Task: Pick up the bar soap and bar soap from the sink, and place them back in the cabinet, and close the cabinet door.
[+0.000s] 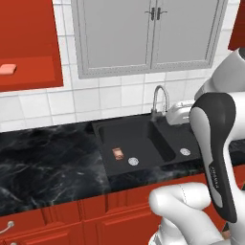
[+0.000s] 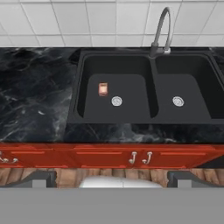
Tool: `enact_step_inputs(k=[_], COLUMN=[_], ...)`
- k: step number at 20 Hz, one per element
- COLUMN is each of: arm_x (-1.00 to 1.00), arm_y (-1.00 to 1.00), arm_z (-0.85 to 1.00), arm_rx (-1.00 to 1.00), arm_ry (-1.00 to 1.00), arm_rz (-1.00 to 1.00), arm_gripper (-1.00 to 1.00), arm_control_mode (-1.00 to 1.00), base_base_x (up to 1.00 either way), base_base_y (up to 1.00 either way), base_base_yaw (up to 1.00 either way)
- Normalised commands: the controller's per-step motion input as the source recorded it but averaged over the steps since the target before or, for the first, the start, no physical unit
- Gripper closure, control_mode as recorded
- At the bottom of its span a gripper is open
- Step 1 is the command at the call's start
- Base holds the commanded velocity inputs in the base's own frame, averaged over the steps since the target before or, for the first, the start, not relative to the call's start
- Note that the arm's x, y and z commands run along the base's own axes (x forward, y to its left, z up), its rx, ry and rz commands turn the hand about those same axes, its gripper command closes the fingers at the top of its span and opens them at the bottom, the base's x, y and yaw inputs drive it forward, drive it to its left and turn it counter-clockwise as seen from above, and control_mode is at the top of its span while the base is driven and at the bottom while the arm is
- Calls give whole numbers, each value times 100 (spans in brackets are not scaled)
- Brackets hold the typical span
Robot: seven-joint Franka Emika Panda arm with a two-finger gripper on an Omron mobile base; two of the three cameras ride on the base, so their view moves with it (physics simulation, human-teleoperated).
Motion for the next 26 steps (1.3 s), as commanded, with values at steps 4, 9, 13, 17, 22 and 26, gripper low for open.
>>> enact_step_inputs(k=[4, 9, 13, 17, 22, 26], arm_x=[0, 0, 0, 0, 0, 0], arm_y=[0, 0, 0, 0, 0, 0], arm_z=[0, 0, 0, 0, 0, 0], arm_rx=[0, 0, 0, 0, 0, 0], arm_ry=[0, 0, 0, 0, 0, 0], arm_rz=[0, 0, 0, 0, 0, 0], arm_gripper=[-100, -100, -100, -100, -100, -100], arm_control_mode=[100, 100, 100, 100, 100, 100], base_base_x=[53, 46, 36, 32, 59, 68], base_base_y=[-37, -28, -21, -1, -5, -1], base_base_yaw=[1, 11, 10, 1, 0, 0])
